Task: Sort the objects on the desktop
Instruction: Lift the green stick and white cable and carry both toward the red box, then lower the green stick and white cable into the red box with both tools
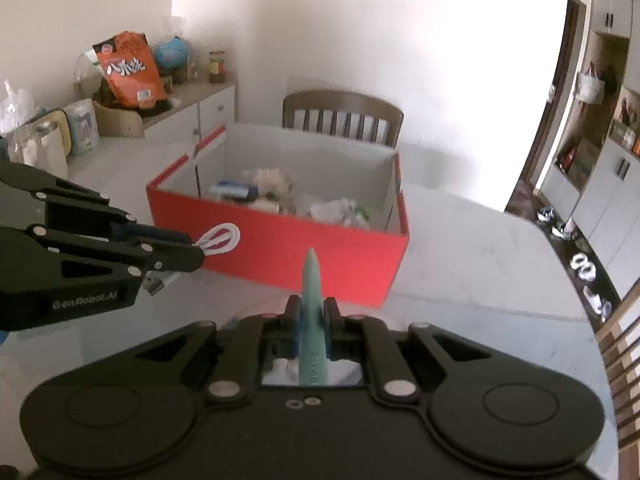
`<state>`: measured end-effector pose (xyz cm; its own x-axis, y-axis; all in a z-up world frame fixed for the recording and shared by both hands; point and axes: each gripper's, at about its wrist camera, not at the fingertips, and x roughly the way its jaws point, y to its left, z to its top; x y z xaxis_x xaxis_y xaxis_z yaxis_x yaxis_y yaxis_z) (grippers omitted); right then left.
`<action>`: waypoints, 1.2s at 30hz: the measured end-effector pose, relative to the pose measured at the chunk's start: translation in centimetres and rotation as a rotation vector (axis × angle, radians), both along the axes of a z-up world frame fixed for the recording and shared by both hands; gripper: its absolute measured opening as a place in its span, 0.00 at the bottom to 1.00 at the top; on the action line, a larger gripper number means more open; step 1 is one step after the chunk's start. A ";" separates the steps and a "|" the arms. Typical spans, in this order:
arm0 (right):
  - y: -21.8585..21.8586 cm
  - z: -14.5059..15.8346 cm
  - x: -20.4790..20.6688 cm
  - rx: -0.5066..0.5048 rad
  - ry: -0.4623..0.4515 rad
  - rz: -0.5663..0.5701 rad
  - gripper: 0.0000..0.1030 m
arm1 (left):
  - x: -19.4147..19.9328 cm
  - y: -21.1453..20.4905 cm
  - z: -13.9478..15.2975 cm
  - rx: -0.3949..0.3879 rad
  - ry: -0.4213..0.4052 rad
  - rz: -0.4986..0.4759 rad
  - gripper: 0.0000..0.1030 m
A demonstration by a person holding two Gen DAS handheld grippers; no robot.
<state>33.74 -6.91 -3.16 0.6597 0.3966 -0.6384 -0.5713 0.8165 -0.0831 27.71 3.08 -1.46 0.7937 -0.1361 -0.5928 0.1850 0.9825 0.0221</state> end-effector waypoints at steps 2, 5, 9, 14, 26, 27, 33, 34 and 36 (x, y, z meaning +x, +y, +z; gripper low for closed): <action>0.2 0.7 0.7 0.007 -0.012 0.009 0.09 | 0.4 0.1 0.6 0.001 -0.009 0.011 0.08; 0.2 1.5 1.5 0.014 -0.033 0.024 0.09 | 1.0 0.3 1.5 0.005 -0.023 0.030 0.08; 0.5 2.5 2.8 0.023 -0.049 0.046 0.09 | 2.0 0.5 2.4 0.011 -0.032 0.059 0.08; 0.7 3.5 4.2 0.037 -0.067 0.065 0.09 | 3.4 1.1 3.3 0.015 -0.035 0.095 0.08; 1.4 4.7 7.9 0.061 -0.067 0.099 0.09 | 6.9 3.9 4.0 -0.011 0.007 0.190 0.08; 1.5 4.7 8.3 0.062 -0.064 0.099 0.09 | 7.2 4.3 3.9 -0.016 0.013 0.198 0.08; 2.1 4.1 10.5 0.067 -0.040 0.097 0.09 | 9.3 6.3 3.3 -0.041 0.056 0.244 0.08; 2.1 4.0 10.8 0.068 -0.035 0.095 0.09 | 9.7 6.6 3.1 -0.048 0.066 0.248 0.08; 2.2 3.6 11.5 0.073 -0.021 0.094 0.09 | 10.3 7.0 2.7 -0.052 0.081 0.256 0.08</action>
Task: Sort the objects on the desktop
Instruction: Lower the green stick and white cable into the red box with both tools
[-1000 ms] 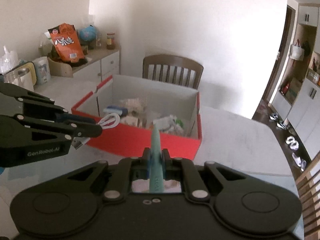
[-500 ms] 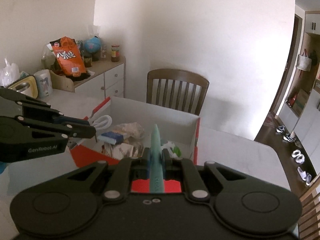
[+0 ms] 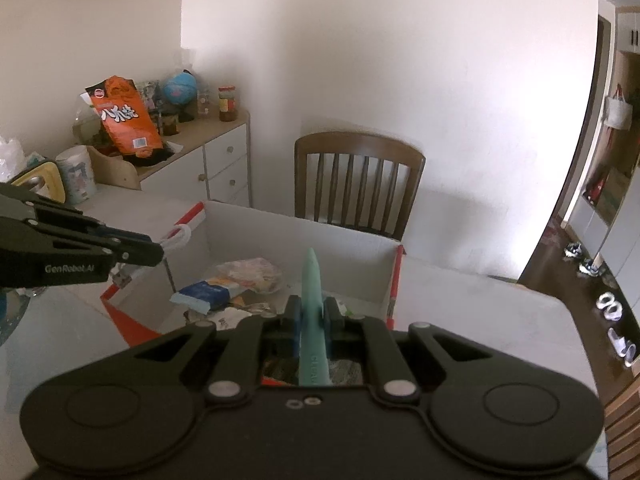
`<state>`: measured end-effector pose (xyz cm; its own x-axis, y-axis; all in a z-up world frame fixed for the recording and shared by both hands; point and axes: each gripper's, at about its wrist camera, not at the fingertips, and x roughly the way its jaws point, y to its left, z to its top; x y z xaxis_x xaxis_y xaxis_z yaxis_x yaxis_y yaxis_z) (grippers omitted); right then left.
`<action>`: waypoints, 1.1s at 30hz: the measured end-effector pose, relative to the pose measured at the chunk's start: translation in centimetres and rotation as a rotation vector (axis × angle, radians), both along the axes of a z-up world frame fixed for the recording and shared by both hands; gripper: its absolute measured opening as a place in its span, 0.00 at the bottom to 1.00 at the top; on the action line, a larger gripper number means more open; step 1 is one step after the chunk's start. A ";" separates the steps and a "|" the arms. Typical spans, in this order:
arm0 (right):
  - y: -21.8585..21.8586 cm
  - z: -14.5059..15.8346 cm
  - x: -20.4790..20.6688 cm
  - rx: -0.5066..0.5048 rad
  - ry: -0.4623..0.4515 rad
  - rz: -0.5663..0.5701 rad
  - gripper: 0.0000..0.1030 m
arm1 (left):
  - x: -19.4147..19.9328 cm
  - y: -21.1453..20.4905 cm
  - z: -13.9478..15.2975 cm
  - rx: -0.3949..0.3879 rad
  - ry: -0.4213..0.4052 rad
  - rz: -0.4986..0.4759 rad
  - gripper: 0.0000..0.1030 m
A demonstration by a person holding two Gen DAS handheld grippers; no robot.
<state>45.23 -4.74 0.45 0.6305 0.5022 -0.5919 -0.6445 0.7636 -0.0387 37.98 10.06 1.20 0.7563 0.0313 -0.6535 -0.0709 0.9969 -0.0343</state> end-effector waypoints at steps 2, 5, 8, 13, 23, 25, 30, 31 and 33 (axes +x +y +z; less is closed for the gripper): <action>0.2 -0.4 0.5 -0.005 0.002 0.001 0.09 | 0.6 0.2 -0.4 0.004 0.013 0.002 0.08; 0.6 -0.9 1.4 -0.009 0.013 -0.002 0.09 | 1.5 0.2 -1.0 0.000 0.035 0.008 0.08; 0.9 -1.7 2.3 -0.012 0.033 -0.010 0.09 | 2.5 0.3 -1.8 -0.006 0.064 0.007 0.08; 1.6 -3.3 3.8 -0.025 0.071 -0.021 0.09 | 3.8 0.2 -3.0 -0.011 0.110 -0.006 0.08; 2.2 -5.7 5.6 -0.042 0.131 -0.025 0.10 | 5.3 -0.5 -5.1 -0.003 0.173 -0.032 0.08; 2.4 -6.0 5.8 -0.045 0.136 -0.027 0.10 | 5.5 -0.5 -5.5 -0.008 0.182 -0.032 0.08; 2.8 -6.8 6.1 -0.060 0.151 -0.026 0.10 | 6.1 -0.8 -6.1 0.000 0.208 -0.041 0.08; 2.9 -6.9 6.2 -0.064 0.155 -0.028 0.10 | 6.2 -0.8 -6.2 0.001 0.213 -0.041 0.08; 2.9 -7.3 6.3 -0.067 0.164 -0.030 0.10 | 6.5 -0.8 -6.5 -0.001 0.229 -0.041 0.08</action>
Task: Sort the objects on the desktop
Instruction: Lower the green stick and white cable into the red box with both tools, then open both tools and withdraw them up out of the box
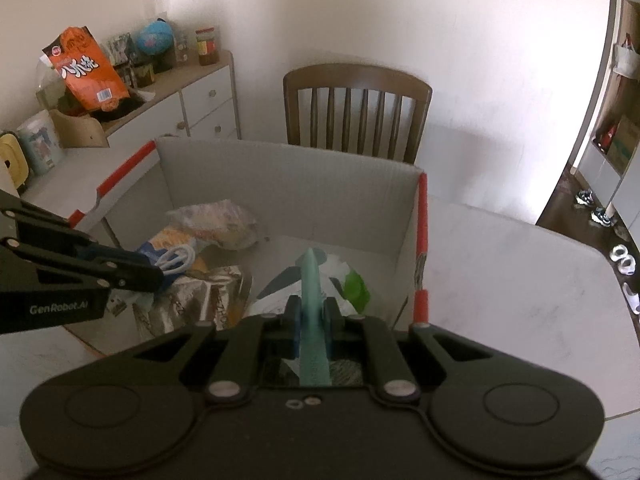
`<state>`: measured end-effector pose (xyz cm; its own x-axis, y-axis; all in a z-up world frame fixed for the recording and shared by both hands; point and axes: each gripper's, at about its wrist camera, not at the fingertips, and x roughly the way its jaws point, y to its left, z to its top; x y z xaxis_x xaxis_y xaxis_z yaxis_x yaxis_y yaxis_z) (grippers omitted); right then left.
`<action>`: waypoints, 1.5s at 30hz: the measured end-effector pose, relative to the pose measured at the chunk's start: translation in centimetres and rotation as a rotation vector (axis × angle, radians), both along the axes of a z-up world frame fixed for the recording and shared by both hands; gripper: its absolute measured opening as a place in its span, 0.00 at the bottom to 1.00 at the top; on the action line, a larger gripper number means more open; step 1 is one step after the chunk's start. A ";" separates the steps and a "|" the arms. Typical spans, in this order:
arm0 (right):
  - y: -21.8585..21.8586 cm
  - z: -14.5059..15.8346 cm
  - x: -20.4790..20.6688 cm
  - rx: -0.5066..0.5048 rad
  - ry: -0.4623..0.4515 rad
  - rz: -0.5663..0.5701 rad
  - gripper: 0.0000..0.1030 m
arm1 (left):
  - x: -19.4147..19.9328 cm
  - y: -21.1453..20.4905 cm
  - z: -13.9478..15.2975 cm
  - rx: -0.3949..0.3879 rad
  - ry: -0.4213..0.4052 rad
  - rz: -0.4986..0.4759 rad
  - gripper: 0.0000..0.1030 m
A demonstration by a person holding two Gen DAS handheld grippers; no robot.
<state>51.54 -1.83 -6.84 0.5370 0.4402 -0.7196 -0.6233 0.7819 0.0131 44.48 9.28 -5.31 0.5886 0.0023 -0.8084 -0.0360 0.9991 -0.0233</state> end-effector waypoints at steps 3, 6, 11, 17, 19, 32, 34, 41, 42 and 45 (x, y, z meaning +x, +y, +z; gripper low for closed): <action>0.1 -0.3 0.0 -0.007 0.009 0.004 0.10 | 0.3 0.0 -0.4 -0.003 0.020 -0.006 0.08; 0.2 -0.6 -0.1 -0.016 0.013 0.010 0.10 | 0.6 0.0 -0.7 -0.015 0.043 -0.010 0.08; 0.4 -0.8 -0.3 -0.028 0.019 0.022 0.15 | 0.6 -0.3 -1.0 -0.008 0.047 -0.016 0.08; 0.1 -0.6 -0.5 -0.020 0.023 0.024 0.20 | 0.6 -0.3 -0.9 -0.021 0.059 -0.015 0.08; 0.0 -0.5 -0.6 -0.019 0.025 0.027 0.25 | 0.5 -0.3 -0.9 -0.018 0.063 -0.009 0.08; -2.0 2.2 -1.8 0.058 0.010 0.050 0.52 | -1.2 0.4 0.8 -0.025 0.017 0.016 0.12; -2.2 2.5 -2.0 0.064 0.011 0.049 0.52 | -1.6 0.4 1.2 -0.025 0.008 0.018 0.12; -2.9 3.9 -3.1 0.080 -0.004 0.053 0.54 | -2.8 -0.2 2.3 -0.023 -0.014 0.015 0.12; -3.0 4.1 -3.2 0.084 -0.005 0.056 0.55 | -3.0 -0.3 2.6 -0.020 -0.018 0.016 0.12; -3.1 4.6 -3.7 0.088 -0.015 0.058 0.57 | -3.5 -0.5 3.3 -0.025 -0.033 0.013 0.12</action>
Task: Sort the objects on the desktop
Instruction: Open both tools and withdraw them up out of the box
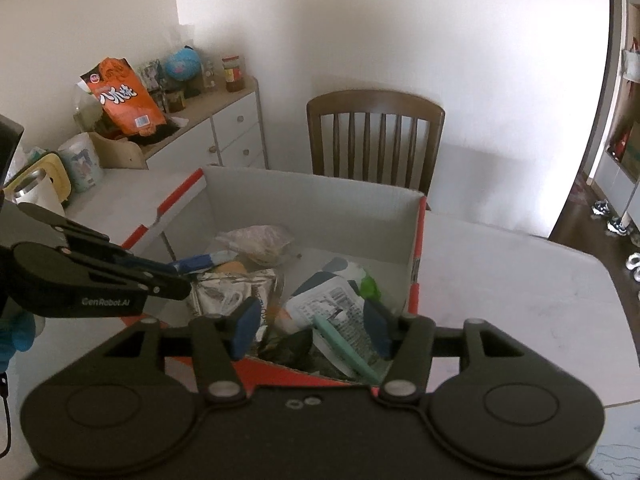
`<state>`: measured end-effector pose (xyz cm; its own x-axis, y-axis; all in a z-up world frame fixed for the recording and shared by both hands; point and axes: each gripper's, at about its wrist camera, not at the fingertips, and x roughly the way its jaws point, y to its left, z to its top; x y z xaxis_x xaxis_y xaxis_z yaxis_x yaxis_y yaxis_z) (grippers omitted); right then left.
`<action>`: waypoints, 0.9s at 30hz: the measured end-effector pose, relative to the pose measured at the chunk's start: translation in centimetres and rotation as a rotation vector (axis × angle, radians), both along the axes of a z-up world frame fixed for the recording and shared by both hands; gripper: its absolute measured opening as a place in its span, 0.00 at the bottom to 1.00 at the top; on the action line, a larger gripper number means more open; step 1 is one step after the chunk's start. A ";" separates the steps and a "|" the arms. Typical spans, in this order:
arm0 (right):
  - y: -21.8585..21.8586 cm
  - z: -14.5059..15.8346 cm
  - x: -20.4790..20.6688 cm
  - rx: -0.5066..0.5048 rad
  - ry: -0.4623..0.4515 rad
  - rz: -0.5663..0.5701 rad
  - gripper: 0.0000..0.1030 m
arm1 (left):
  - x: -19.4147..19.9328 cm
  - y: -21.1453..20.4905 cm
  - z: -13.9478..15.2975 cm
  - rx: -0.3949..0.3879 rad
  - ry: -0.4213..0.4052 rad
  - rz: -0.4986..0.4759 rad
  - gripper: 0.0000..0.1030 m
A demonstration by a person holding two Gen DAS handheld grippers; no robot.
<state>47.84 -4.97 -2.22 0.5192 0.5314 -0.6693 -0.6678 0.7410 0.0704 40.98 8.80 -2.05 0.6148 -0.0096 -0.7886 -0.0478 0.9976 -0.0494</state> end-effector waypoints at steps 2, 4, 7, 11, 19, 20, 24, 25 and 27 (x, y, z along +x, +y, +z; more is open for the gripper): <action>-0.2 0.3 -0.2 0.008 0.003 0.001 0.59 | -0.3 -0.2 0.5 0.004 -0.009 0.002 0.12; -0.4 0.5 -0.6 0.012 -0.005 0.002 0.61 | -0.7 -0.4 0.9 0.003 -0.020 0.002 0.12; -0.7 1.1 -1.0 0.023 -0.011 0.004 0.62 | -1.1 -0.8 1.4 0.005 -0.030 0.004 0.12; -1.0 1.6 -1.5 0.037 -0.014 0.004 0.63 | -1.8 -1.2 1.9 0.024 -0.043 0.013 0.24; -1.5 2.3 -2.4 0.054 -0.023 0.012 0.67 | -3.5 -1.8 3.2 0.043 -0.096 0.038 0.71; -1.5 2.3 -2.5 0.053 -0.025 0.014 0.67 | -3.7 -1.8 3.4 0.049 -0.100 0.047 0.71; -1.9 2.6 -3.2 0.060 -0.028 0.021 0.76 | -4.5 -1.9 3.9 0.054 -0.120 0.064 0.83; -1.9 2.7 -3.4 0.062 -0.030 0.020 0.76 | -4.8 -1.9 4.0 0.056 -0.123 0.062 0.83; -2.1 2.8 -3.7 0.066 -0.032 0.018 0.78 | -5.1 -1.9 4.1 0.062 -0.123 0.059 0.83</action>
<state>44.15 -7.05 0.62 0.5299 0.5833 -0.6156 -0.6836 0.7234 0.0969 35.87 6.88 2.02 0.7048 0.0762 -0.7053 -0.1040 0.9946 0.0036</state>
